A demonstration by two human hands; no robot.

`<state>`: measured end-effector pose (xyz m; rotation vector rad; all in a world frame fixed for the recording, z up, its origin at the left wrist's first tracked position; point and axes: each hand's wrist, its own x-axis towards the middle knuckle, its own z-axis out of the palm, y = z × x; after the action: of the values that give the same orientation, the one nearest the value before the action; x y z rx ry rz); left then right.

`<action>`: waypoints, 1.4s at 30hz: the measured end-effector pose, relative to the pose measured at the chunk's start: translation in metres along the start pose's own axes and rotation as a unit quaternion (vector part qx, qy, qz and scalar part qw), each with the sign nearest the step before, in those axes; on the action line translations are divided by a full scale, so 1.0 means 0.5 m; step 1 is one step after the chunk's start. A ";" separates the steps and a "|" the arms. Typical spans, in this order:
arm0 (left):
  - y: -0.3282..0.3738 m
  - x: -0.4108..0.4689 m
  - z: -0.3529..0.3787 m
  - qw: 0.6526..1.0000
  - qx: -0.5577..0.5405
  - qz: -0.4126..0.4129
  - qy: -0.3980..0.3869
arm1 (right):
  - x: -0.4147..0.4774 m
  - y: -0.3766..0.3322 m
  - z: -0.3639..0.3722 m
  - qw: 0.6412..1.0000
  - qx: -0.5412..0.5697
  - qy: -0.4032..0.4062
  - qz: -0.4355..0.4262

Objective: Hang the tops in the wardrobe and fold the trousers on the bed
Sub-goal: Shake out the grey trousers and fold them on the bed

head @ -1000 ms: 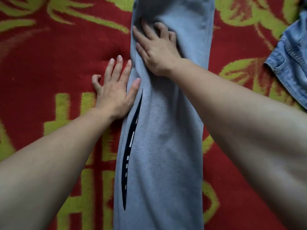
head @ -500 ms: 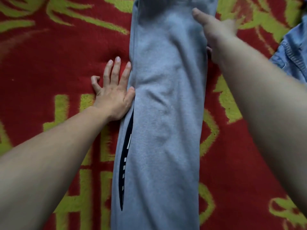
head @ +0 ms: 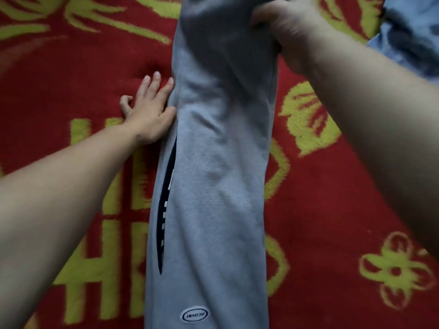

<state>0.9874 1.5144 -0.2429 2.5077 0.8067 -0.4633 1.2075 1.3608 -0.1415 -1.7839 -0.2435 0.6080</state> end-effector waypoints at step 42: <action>0.095 -0.315 0.043 0.910 -0.349 -0.180 0.133 | -0.493 0.220 -0.021 0.906 -0.380 -0.012 0.188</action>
<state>0.8914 1.3969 -0.1761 1.7694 1.2816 0.0719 0.9896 1.2049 -0.1751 -2.6157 -0.1590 0.8857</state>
